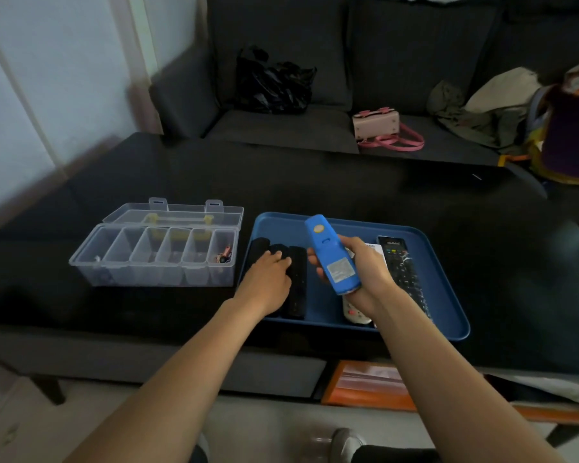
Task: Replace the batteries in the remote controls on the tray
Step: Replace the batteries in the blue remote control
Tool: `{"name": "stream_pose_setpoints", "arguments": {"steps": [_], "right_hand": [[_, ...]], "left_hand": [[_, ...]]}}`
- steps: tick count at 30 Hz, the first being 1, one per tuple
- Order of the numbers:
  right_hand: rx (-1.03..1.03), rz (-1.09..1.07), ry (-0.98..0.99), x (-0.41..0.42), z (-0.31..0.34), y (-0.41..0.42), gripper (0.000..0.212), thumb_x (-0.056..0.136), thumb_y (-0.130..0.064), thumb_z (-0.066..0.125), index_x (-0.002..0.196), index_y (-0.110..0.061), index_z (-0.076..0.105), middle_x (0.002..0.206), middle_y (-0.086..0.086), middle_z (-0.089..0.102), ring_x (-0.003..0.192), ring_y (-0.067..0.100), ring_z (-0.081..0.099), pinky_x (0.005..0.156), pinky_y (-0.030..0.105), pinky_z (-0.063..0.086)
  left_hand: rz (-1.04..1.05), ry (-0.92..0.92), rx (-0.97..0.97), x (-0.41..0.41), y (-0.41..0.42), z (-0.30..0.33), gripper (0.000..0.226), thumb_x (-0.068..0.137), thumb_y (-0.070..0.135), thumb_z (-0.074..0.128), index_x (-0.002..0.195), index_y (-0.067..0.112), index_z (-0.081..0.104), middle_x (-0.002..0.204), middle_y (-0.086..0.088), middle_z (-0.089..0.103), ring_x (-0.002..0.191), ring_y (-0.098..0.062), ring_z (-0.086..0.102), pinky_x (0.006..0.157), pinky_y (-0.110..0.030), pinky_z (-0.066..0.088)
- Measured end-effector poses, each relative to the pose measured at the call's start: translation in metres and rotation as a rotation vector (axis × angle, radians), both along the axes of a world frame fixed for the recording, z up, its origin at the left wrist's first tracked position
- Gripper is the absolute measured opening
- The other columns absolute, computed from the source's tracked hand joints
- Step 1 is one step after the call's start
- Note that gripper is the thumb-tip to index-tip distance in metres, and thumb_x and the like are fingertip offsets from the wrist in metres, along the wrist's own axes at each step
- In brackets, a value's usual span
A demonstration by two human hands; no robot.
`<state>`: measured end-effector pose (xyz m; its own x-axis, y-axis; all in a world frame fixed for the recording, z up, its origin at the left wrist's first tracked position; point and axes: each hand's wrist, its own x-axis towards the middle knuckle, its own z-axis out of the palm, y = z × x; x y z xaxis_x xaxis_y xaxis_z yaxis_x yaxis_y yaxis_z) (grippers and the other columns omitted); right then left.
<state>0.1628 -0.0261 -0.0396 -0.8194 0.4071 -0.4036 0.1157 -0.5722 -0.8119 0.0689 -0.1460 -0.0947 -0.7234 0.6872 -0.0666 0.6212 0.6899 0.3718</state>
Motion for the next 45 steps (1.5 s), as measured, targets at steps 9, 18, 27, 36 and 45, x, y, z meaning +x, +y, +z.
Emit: {"name": "stream_pose_setpoints", "arguments": {"steps": [9,18,27,36,45], "right_hand": [[0.04,0.108,0.061,-0.001,-0.011,-0.009,0.03,0.1,-0.019,0.036,0.124,-0.015,0.053,0.105,0.015,0.068,0.085,0.025,0.066,0.074,0.038,0.054],[0.155,0.191,0.129,0.003,-0.02,-0.012,0.036,0.101,-0.018,0.036,0.131,-0.028,0.053,0.101,0.008,0.069,0.08,0.02,0.066,0.058,0.031,0.056],[0.325,0.166,0.106,0.001,-0.016,-0.011,0.037,0.102,-0.019,0.038,0.135,-0.029,0.051,0.115,0.011,0.067,0.087,0.022,0.064,0.055,0.025,0.055],[0.409,0.148,0.118,-0.002,-0.013,-0.014,0.036,0.102,-0.017,0.035,0.129,-0.028,0.055,0.099,0.007,0.067,0.074,0.015,0.061,0.051,0.024,0.052],[0.295,0.118,0.059,0.004,-0.015,-0.006,0.031,0.102,-0.02,0.036,0.125,-0.023,0.057,0.094,0.01,0.066,0.073,0.018,0.063,0.051,0.025,0.051]], "left_hand": [[0.225,0.068,0.55,0.01,0.003,0.021,0.031,0.095,0.013,0.043,0.124,0.015,0.055,0.123,-0.005,0.058,0.113,-0.019,0.054,0.09,-0.021,0.04],[0.072,0.14,0.64,0.017,0.001,0.033,0.041,0.087,0.018,0.062,0.127,0.008,0.056,0.135,-0.008,0.051,0.123,-0.016,0.048,0.097,-0.008,0.025],[-0.071,0.18,0.464,0.012,-0.001,0.038,0.048,0.091,0.02,0.056,0.136,0.009,0.044,0.143,-0.01,0.042,0.13,-0.02,0.042,0.107,-0.023,0.029],[-0.116,0.263,0.284,0.016,0.002,0.035,0.048,0.1,0.019,0.023,0.144,0.0,0.025,0.149,-0.019,0.03,0.133,-0.033,0.036,0.106,-0.037,0.031],[-0.24,0.305,0.58,0.015,0.01,0.023,0.035,0.095,0.019,0.042,0.126,0.012,0.056,0.129,-0.008,0.054,0.118,-0.02,0.052,0.096,-0.029,0.043]]}}
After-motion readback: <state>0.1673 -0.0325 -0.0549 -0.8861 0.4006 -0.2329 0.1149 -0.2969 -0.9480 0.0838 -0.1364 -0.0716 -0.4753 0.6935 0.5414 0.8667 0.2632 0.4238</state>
